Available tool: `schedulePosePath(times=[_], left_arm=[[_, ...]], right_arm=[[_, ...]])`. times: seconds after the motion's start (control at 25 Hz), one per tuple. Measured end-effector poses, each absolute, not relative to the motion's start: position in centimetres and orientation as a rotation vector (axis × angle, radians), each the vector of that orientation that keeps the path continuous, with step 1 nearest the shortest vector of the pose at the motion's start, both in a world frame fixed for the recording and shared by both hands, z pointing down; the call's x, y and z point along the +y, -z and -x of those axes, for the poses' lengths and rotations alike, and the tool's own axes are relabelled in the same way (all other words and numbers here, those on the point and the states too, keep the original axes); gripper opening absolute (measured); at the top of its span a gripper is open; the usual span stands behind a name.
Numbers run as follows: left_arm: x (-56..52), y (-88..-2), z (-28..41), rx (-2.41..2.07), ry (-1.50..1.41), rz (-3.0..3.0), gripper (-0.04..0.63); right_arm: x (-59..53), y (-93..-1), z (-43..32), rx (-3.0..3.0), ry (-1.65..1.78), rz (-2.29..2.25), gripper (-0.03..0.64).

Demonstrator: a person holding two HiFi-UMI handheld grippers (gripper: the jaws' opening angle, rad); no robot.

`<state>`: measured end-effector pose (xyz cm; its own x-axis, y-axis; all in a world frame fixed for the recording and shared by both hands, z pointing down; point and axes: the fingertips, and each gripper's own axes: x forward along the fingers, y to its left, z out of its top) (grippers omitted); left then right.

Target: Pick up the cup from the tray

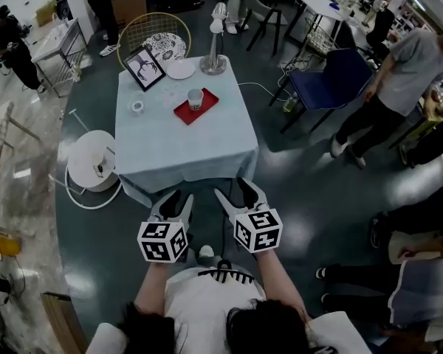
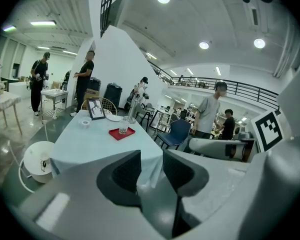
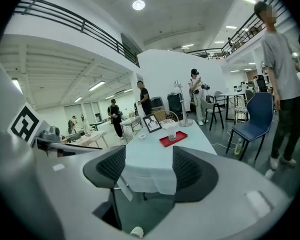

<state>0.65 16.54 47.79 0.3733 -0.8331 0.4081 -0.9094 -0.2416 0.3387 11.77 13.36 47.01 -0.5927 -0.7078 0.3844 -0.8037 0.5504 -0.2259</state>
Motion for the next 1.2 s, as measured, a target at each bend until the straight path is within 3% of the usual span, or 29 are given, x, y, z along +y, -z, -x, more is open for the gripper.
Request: schedulePosePath(times=[0.28,1.2], left_arm=[[16.1,-48.3,-1.3,-1.495,-0.218,-2.127,0.245],[5.6,-49.1,3.5,-1.464,-0.232,-2.137,0.245]], right_arm=[[12.8,-48.5,-12.9,-2.529,-0.671,-1.280,0.319],[2.7,-48.7,-8.1,-2.505,-0.591,-1.314,0.341]])
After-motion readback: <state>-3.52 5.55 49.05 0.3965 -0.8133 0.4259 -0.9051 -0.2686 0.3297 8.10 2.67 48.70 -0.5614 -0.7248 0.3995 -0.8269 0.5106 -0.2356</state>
